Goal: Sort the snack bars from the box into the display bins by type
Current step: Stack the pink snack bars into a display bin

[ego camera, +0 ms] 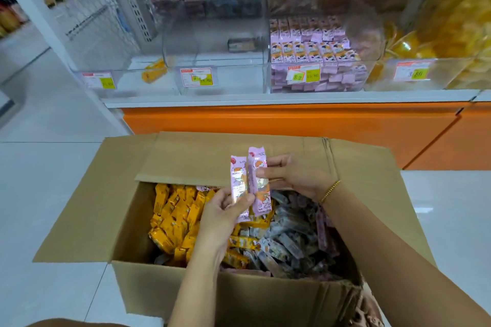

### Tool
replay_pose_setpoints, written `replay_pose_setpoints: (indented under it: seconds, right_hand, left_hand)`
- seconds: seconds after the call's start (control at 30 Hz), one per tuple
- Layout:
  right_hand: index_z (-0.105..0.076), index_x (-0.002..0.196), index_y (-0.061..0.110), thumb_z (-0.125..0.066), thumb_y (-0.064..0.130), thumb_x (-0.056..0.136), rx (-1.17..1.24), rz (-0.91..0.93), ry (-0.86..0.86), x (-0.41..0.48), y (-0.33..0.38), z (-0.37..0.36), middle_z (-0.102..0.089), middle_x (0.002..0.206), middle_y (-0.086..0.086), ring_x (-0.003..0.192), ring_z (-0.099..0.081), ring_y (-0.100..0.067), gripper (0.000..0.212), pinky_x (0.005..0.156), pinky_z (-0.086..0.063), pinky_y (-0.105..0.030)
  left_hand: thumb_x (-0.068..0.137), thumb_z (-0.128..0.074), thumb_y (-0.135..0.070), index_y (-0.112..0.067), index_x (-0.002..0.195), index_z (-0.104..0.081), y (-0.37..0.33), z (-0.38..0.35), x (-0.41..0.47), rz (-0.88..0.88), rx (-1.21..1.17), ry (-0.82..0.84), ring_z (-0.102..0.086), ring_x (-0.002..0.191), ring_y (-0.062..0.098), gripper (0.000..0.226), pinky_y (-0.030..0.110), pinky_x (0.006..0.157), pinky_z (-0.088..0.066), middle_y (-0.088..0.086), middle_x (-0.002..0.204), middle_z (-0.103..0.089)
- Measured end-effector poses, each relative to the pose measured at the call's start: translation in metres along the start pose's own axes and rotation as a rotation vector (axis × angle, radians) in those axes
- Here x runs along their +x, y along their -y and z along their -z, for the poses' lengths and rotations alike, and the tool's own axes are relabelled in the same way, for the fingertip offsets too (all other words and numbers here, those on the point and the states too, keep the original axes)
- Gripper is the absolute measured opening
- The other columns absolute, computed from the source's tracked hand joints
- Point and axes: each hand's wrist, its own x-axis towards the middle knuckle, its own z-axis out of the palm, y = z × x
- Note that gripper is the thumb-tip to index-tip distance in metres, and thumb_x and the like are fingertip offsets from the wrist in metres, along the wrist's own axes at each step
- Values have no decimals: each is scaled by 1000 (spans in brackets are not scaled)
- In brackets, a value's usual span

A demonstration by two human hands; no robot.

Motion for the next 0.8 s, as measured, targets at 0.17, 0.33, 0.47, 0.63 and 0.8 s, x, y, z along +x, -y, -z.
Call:
replay_pose_setpoints:
  seconds: [0.17, 0.33, 0.47, 0.63, 0.8]
  right_hand:
    - [-67, 107, 10, -67, 1, 84, -120, 12, -16, -2, 14, 2, -72, 98, -3, 87, -68, -14, 24, 87, -55, -29]
    - [-55, 93, 10, -71, -1, 80, -45, 135, -176, 0, 17, -5, -67, 85, -5, 77, -66, -16, 23, 73, -58, -27]
    - [-64, 92, 11, -71, 6, 83, -98, 267, -273, -2, 26, -9, -71, 84, 0, 81, -66, -13, 13, 76, -55, -25]
    - [-51, 135, 28, -62, 11, 89, -602, 439, -333, -11, 54, -1, -61, 122, 9, 109, -56, -3, 51, 94, -47, -23]
    - [-48, 138, 28, -81, 36, 70, -770, 536, -627, -19, 83, 32, -47, 114, 8, 102, -48, -8, 76, 87, -44, -22]
  left_hand:
    - [81, -72, -12, -20, 104, -62, -4, -13, -3, -51, 29, -51, -70, 80, 3, 26, 19, 62, -47, -5, 89, -75]
    - [80, -73, -13, -21, 101, -65, -15, -19, -1, -110, 52, -94, -70, 87, 10, 23, 29, 73, -53, -5, 90, -75]
    - [80, -72, -6, -17, 97, -65, -36, -27, 8, -172, 20, -99, -71, 81, 9, 22, 22, 58, -55, -6, 87, -75]
    - [82, -70, -4, -9, 100, -65, -78, -51, 39, -155, -144, -108, -70, 75, 14, 19, 29, 66, -56, 4, 91, -74]
    - [83, -66, -3, -3, 103, -67, -122, -104, 74, -178, -221, 63, -67, 69, 17, 20, 21, 51, -50, 10, 90, -72]
